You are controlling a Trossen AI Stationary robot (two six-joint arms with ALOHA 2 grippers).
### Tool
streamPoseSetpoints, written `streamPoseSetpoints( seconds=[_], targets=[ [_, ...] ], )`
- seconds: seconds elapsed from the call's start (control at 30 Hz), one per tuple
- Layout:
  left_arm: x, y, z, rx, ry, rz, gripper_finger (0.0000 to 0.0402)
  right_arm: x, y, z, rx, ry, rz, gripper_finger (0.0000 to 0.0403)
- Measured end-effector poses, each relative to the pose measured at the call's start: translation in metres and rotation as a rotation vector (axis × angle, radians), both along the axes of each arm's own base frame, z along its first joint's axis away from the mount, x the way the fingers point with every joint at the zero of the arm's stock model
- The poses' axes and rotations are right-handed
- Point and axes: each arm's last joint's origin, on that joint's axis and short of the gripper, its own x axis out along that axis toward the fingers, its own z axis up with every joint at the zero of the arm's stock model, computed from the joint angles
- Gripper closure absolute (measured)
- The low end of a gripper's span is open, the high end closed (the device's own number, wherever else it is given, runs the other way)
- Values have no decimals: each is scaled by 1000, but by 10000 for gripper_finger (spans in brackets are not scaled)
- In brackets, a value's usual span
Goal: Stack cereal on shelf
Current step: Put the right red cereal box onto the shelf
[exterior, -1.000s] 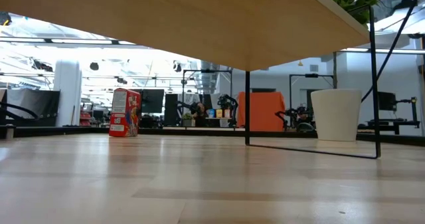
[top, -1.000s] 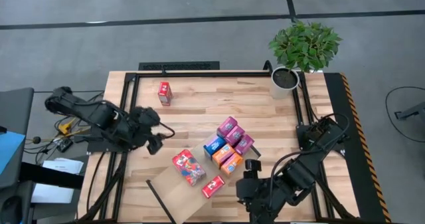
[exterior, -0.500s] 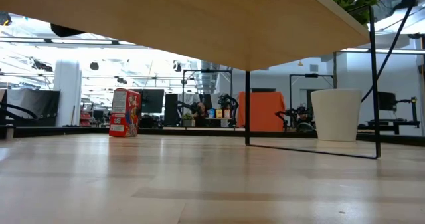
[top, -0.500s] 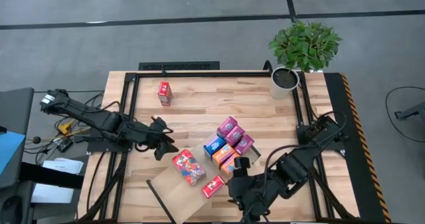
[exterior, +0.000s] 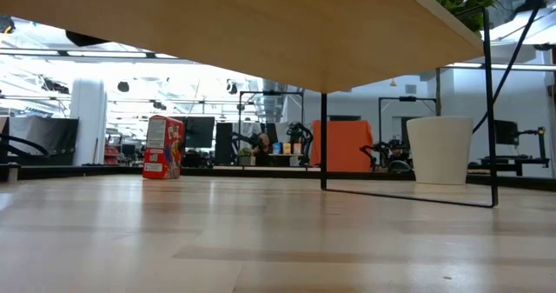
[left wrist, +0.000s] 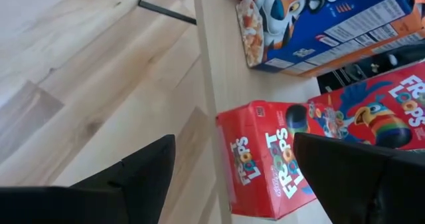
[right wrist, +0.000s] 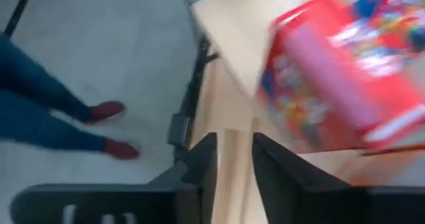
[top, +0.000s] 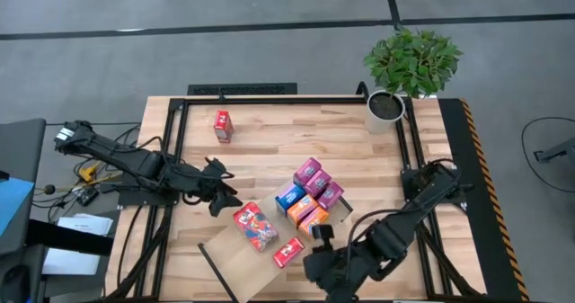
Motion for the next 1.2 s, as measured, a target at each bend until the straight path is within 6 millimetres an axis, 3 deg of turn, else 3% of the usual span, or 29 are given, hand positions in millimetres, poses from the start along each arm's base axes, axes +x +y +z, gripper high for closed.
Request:
streamPoseSetpoints(
  seconds=[0.17, 0.57, 1.2],
  targets=[
    [2, -1, -3, -7, 21, 6, 120, 7, 11, -20, 1, 61, 33, 316],
    [17, -7, -15, -25, 74, 10, 171, 6, 10, -18, -16, 39, -25, 342],
    [22, -13, -1, -174, -54, -96, 174, 19, -2, -21, -50, 19, -63, 344]
  ],
)
